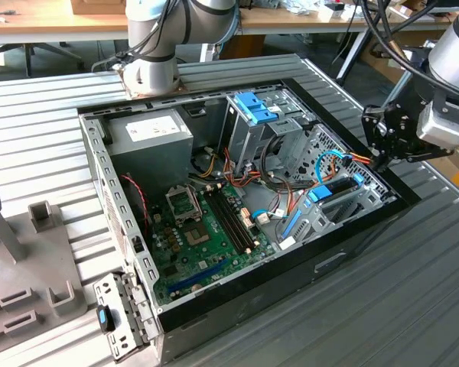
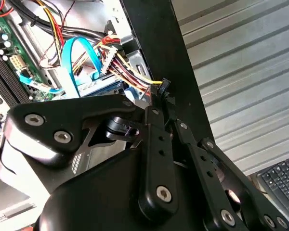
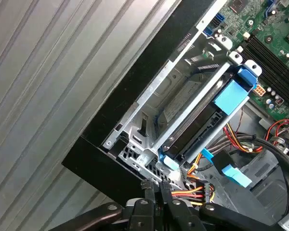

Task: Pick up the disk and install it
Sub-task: 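Insert the first disk wire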

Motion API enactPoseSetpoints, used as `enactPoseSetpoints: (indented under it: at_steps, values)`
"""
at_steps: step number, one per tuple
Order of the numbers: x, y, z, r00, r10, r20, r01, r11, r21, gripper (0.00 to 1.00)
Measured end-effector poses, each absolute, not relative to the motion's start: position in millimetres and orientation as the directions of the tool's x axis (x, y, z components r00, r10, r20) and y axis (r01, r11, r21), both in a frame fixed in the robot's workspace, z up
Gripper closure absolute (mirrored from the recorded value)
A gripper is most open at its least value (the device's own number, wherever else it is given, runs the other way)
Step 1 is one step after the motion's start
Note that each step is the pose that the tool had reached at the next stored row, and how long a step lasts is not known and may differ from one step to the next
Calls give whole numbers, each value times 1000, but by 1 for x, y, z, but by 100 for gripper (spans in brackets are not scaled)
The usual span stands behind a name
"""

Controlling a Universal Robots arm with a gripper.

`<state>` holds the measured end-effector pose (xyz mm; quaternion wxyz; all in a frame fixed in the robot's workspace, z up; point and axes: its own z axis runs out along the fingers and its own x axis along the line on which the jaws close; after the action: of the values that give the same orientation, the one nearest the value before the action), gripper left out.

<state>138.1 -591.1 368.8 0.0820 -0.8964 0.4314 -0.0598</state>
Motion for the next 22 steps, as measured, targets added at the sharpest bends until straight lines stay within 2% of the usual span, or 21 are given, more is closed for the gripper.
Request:
enactPoseSetpoints:
  at_steps: [1, 13, 22]
  values:
    - [135, -591, 369, 572, -820, 23, -799, -564, -208, 84]
    - [135, -591, 369, 457, -889, 16, -867, -450, -212, 84]
    - [132, -591, 369, 447, -894, 6, -873, -438, -217, 84]
